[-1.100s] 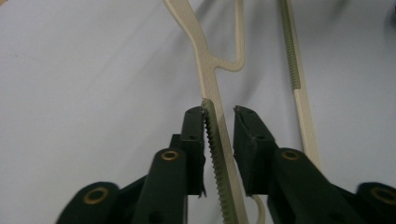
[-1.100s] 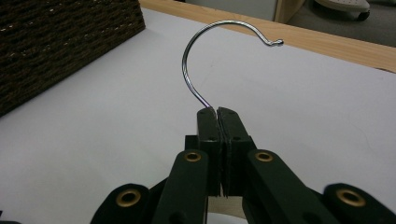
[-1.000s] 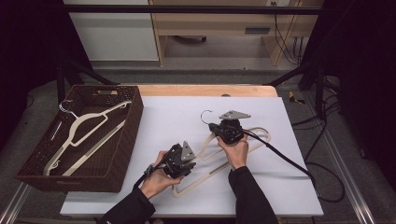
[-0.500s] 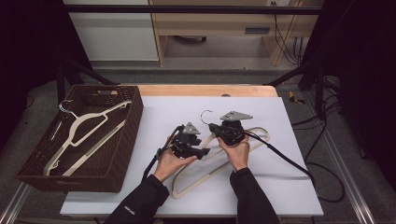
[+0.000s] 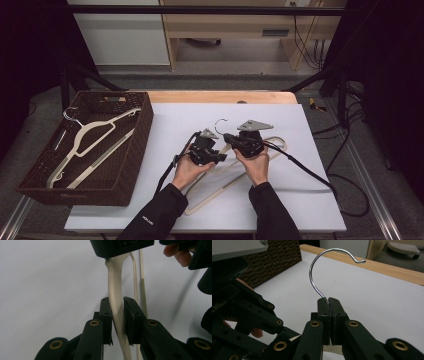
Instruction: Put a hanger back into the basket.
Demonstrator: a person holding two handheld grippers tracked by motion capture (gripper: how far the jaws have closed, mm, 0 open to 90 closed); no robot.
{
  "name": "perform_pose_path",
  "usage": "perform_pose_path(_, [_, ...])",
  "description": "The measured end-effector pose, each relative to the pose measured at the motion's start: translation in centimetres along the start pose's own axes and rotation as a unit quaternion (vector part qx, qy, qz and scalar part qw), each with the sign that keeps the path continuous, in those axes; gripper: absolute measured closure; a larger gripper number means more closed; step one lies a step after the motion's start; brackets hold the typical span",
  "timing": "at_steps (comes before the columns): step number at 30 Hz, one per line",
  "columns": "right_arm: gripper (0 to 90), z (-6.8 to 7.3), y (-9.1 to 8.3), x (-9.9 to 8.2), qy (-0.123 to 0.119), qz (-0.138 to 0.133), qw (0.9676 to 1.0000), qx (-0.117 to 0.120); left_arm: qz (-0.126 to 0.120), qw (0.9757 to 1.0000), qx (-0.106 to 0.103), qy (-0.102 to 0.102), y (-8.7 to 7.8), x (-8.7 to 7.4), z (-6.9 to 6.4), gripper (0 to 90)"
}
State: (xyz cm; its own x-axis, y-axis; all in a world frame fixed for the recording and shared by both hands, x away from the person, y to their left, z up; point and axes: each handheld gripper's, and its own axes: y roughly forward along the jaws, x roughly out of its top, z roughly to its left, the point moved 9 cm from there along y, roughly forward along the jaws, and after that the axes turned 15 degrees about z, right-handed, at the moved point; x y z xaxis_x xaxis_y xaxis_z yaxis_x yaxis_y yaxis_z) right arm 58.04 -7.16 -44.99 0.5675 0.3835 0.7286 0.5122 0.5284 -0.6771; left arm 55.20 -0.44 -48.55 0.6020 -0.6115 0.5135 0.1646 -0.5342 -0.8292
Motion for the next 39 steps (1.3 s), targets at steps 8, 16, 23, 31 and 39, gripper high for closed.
perform_pose_path(8, [77.5,1.3,-3.5,0.1,-0.028,-0.027,0.9989,0.024,-0.041,0.9983,-0.041,0.003,-2.2,-0.3,-1.9,85.2])
perform_pose_path(16, [57.8,2.7,-7.9,-1.3,-0.053,-0.041,0.9973,0.029,-0.053,0.9980,0.009,0.035,-5.2,-1.0,-2.9,86.1])
perform_pose_path(23, [35.8,2.0,-9.8,-3.6,-0.043,-0.052,0.9973,0.027,-0.090,0.9942,0.028,0.052,-9.9,-1.5,-2.9,86.0])
perform_pose_path(31, [21.0,-0.2,-11.7,-6.1,-0.029,-0.065,0.9974,0.009,-0.095,0.9913,0.063,0.066,-14.6,-2.4,-1.9,86.0])
perform_pose_path(39, [10.8,-1.5,-13.0,-7.9,-0.021,-0.065,0.9975,-0.018,-0.111,0.9883,0.075,0.074,-18.8,-2.7,-0.9,86.0])
